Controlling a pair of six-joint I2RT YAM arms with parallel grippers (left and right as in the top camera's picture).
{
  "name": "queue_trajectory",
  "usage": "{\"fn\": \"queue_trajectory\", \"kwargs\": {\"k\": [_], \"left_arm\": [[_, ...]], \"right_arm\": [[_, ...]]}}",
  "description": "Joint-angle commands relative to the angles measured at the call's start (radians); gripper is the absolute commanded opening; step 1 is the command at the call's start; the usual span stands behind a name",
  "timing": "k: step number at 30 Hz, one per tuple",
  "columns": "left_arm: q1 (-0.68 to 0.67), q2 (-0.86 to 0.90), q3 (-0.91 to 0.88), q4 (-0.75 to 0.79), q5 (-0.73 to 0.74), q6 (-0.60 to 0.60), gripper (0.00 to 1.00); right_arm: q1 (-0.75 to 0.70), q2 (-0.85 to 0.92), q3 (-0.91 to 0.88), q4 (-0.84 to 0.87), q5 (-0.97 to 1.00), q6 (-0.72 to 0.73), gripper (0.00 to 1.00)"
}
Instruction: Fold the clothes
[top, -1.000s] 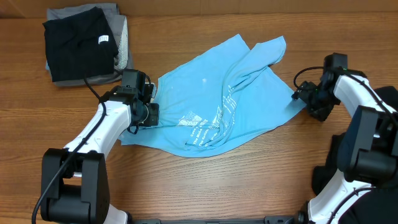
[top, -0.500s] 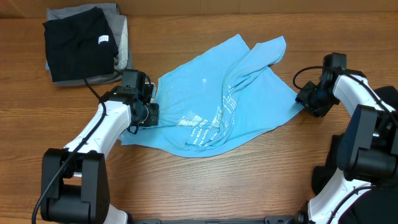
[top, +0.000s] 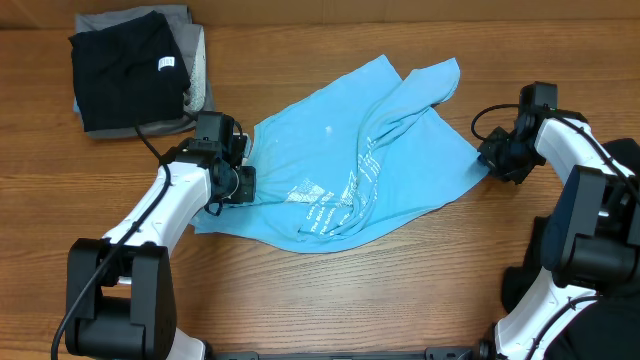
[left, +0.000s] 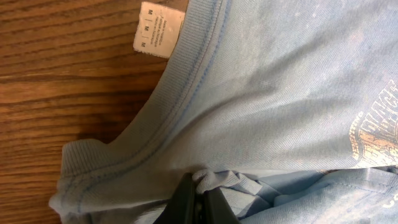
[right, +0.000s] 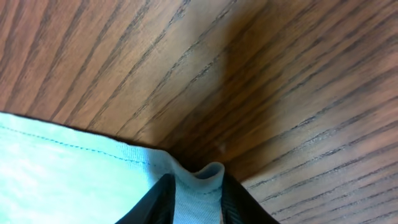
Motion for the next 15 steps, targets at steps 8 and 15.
{"fn": "queue_trajectory", "kwargs": {"k": [8, 15], "left_arm": [[-0.004, -0.026, 0.025, -0.005, 0.006, -0.022, 0.04], [-0.004, -0.109, 0.099, -0.08, 0.027, -0.021, 0.04]], "right_arm": [[0.005, 0.076, -0.016, -0.016, 0.066, 0.041, 0.04], [0.002, 0.04, 0.032, -0.046, 0.002, 0.045, 0.04]]}}
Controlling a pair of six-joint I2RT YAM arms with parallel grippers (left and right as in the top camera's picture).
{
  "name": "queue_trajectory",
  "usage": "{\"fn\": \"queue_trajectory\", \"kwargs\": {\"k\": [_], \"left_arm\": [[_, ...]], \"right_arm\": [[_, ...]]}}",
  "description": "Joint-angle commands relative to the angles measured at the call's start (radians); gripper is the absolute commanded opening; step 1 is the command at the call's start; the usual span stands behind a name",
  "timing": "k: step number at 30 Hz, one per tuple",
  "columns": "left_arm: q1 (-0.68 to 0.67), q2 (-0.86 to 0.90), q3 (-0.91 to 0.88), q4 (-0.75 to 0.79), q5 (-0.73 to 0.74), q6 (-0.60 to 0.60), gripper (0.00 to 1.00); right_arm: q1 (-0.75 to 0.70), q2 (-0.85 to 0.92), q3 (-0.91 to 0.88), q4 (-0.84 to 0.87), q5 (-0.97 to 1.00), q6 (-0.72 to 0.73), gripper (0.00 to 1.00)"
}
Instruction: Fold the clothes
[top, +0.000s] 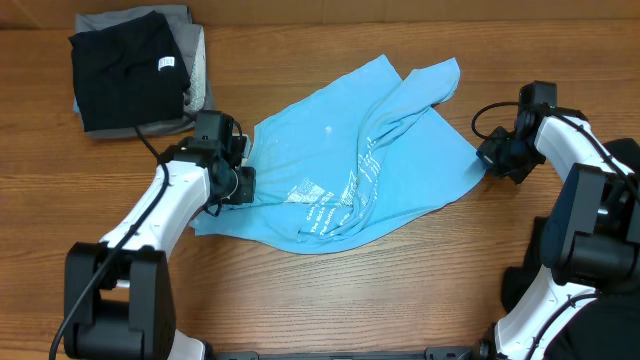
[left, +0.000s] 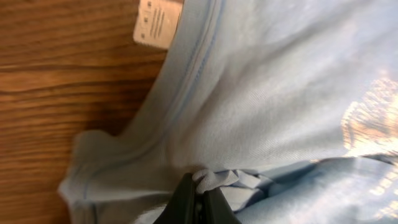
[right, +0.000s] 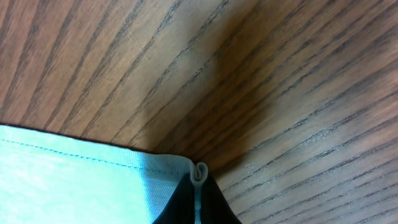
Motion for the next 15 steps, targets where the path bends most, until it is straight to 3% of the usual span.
{"fn": "queue_trajectory", "kwargs": {"k": [1, 15], "left_arm": [[-0.004, -0.107, 0.087, -0.026, 0.023, -0.021, 0.04], [-0.004, -0.356, 0.144, -0.06, 0.026, -0.022, 0.04]], "right_arm": [[0.002, 0.019, 0.015, -0.019, -0.018, 0.013, 0.04], [0.002, -0.262, 0.022, -0.06, -0.029, 0.013, 0.04]]}}
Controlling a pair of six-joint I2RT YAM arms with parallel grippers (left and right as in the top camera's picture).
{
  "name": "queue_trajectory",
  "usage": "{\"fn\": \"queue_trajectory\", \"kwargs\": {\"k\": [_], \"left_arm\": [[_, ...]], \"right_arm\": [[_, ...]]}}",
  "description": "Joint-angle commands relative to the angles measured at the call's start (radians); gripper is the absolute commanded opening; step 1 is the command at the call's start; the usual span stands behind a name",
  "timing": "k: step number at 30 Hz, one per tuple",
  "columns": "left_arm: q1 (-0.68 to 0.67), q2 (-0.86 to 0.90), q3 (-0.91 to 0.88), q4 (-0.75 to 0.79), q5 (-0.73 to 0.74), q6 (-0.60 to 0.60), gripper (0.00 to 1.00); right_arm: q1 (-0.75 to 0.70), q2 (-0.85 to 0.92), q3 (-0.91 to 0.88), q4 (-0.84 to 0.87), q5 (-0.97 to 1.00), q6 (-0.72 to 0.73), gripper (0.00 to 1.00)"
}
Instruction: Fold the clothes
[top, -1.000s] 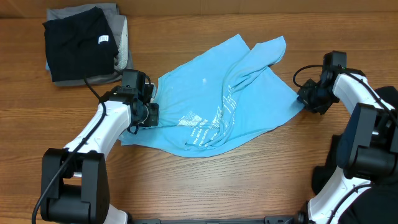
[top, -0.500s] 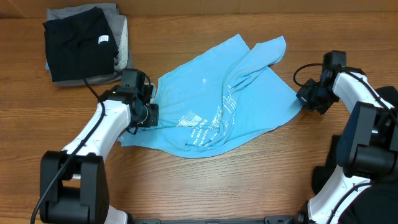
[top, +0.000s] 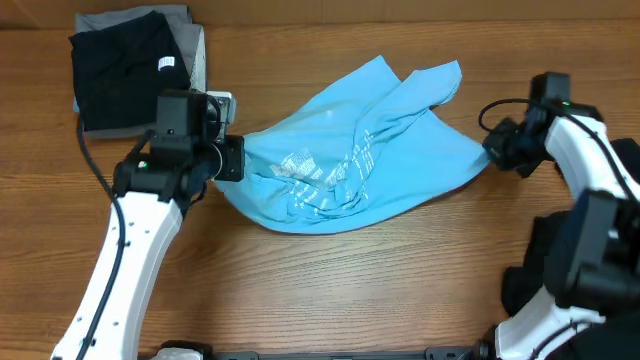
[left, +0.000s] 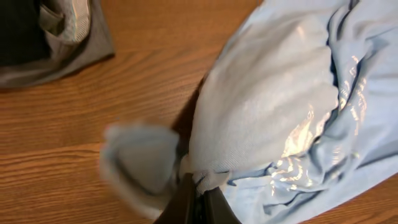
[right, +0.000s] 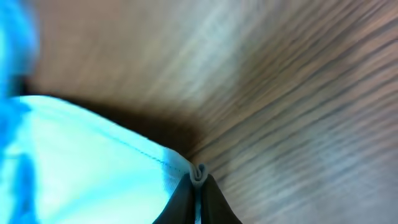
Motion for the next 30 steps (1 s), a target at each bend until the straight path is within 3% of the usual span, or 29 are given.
{"fn": "queue_trajectory", "kwargs": {"k": [1, 25, 28, 29, 30], "left_arm": [[-0.002, -0.046, 0.022, -0.01, 0.004, -0.022, 0.04], [-0.002, -0.049, 0.021, -0.096, 0.004, -0.021, 0.04], [-0.002, -0.049, 0.021, -0.098, 0.004, -0.021, 0.16], [-0.002, -0.049, 0.021, -0.098, 0.003, -0.021, 0.13], [-0.002, -0.049, 0.021, -0.098, 0.003, -0.018, 0.05]], "right_arm": [[0.002, -0.118, 0.018, -0.011, 0.001, 0.008, 0.04], [0.002, -0.168, 0.017, -0.078, 0.001, -0.004, 0.04], [0.002, -0.168, 0.017, -0.077, 0.001, -0.004, 0.04], [0.002, -0.168, 0.017, -0.077, 0.001, -0.004, 0.04], [0.002, -0.168, 0.017, -0.077, 0.001, -0.004, 0.04]]}}
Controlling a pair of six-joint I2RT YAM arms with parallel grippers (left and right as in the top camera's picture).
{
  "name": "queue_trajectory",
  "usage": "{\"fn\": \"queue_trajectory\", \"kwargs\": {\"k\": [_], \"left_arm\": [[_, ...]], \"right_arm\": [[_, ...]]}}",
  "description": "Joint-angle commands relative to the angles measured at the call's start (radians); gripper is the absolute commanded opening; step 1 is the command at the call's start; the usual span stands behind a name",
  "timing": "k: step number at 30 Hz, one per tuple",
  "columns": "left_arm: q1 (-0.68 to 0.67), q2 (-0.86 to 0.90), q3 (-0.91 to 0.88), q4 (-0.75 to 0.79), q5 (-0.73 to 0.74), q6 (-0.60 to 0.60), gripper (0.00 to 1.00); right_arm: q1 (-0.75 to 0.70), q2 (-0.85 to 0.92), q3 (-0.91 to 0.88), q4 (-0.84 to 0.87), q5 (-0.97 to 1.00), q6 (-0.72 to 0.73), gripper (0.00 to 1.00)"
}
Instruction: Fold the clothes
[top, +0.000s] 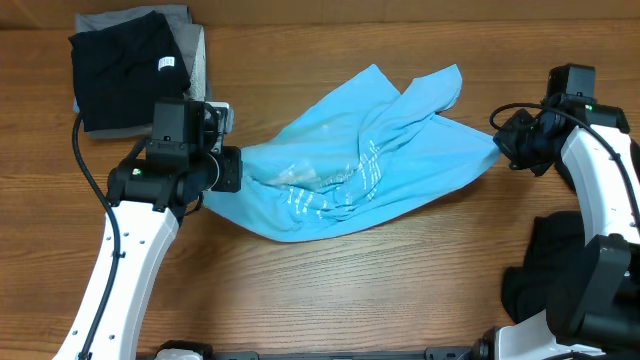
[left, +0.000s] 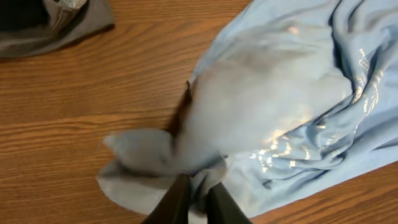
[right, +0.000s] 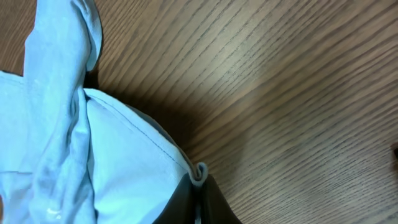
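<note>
A light blue T-shirt (top: 350, 170) with a white print hangs stretched between my two grippers above the wooden table (top: 330, 290). My left gripper (top: 228, 170) is shut on a bunch of the shirt (left: 261, 106) at its left end, and cloth shows between the fingertips of that gripper (left: 198, 198). My right gripper (top: 503, 145) is shut on the right hem corner, with a small fold of the hem of the shirt (right: 124, 155) pinched at the tips of the gripper (right: 198, 179). One flap of the shirt points toward the far edge.
A folded stack of black and grey clothes (top: 135, 65) lies at the far left corner, and its grey edge (left: 56, 22) shows in the left wrist view. The right arm's dark base (top: 565, 275) stands at the near right.
My right gripper has moved farther right with the hem corner. The shirt is pulled out wider and flatter between the grippers. My left gripper sits slightly lower, still holding its bunch.
First the shirt lay crumpled on the table, my left gripper shut on it near the collar and my right gripper open around the hem corner. Then the right gripper was shut on the hem. Then both held the shirt raised, and now it is stretched.
</note>
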Motion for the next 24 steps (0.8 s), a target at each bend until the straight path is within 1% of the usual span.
{"fn": "queue_trajectory", "kwargs": {"k": [1, 15, 19, 24], "left_arm": [[-0.002, -0.019, 0.021, 0.0, 0.004, -0.008, 0.04], [-0.002, -0.008, 0.032, 0.011, 0.006, 0.0, 0.04], [-0.002, -0.047, 0.087, -0.005, 0.005, 0.0, 0.04], [-0.002, -0.127, 0.198, -0.057, -0.024, 0.007, 0.04]], "right_arm": [[0.002, -0.016, 0.017, 0.002, 0.001, -0.003, 0.04], [0.002, -0.017, 0.018, 0.011, 0.001, -0.003, 0.04], [0.002, -0.053, 0.042, -0.015, 0.001, -0.003, 0.04], [0.002, -0.154, 0.124, -0.058, 0.002, -0.003, 0.04]]}}
